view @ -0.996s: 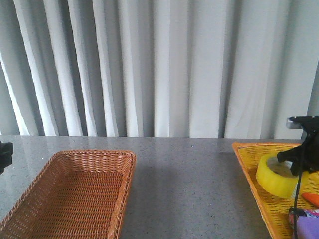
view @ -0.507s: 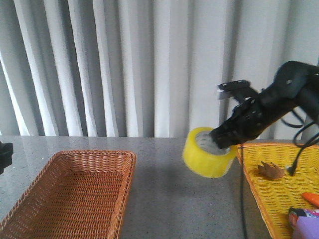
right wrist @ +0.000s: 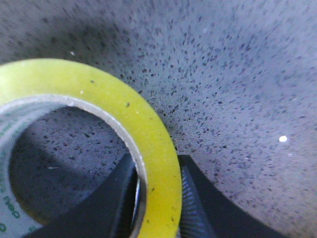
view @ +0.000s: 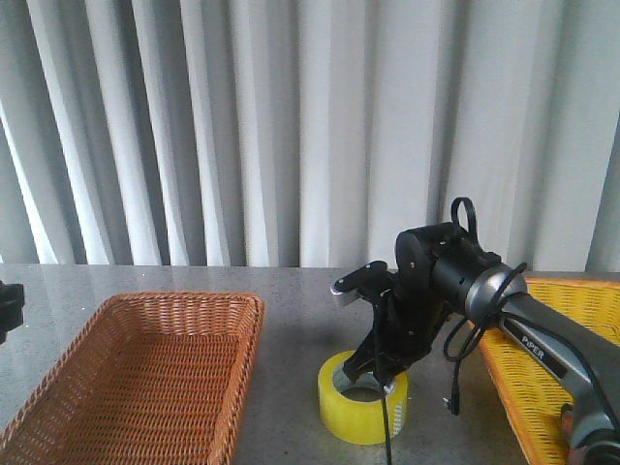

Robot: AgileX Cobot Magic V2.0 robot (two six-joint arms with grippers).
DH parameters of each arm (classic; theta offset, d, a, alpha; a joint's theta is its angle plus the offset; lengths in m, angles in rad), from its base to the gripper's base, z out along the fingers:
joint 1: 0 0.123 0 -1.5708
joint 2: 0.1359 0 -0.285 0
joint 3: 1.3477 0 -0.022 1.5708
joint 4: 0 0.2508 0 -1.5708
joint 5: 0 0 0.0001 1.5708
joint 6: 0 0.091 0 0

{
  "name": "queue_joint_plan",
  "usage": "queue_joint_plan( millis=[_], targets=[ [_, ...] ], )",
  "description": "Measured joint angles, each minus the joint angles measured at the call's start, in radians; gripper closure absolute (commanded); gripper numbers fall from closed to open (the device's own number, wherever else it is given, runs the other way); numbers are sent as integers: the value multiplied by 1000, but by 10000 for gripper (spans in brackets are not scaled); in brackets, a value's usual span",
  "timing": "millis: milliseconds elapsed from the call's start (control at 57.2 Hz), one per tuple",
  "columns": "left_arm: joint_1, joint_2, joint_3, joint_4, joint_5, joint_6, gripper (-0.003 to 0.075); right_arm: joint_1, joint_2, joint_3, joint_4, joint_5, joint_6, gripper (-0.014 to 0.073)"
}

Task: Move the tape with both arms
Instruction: 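Lift the tape roll with the right gripper and set it on the table, then open the right gripper and raise it away from the tape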

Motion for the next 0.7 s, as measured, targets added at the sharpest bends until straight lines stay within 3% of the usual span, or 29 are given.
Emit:
queue_joint_plan(
  millis=[227,350,524,699],
  targets=[
    [0,0,0,0,1,0,137,0,13,0,-2,-26,31,207],
    [0,0,0,0,2,1,137,0,19,-31,-16,-31,89,149],
    [-40,0,0,0,20,79,137,-5,-28,-113,-64,-23,165,188],
    [-125,0,-20,0,26,140,137,-63,-188,-127,-64,-42,175,341]
  ],
)
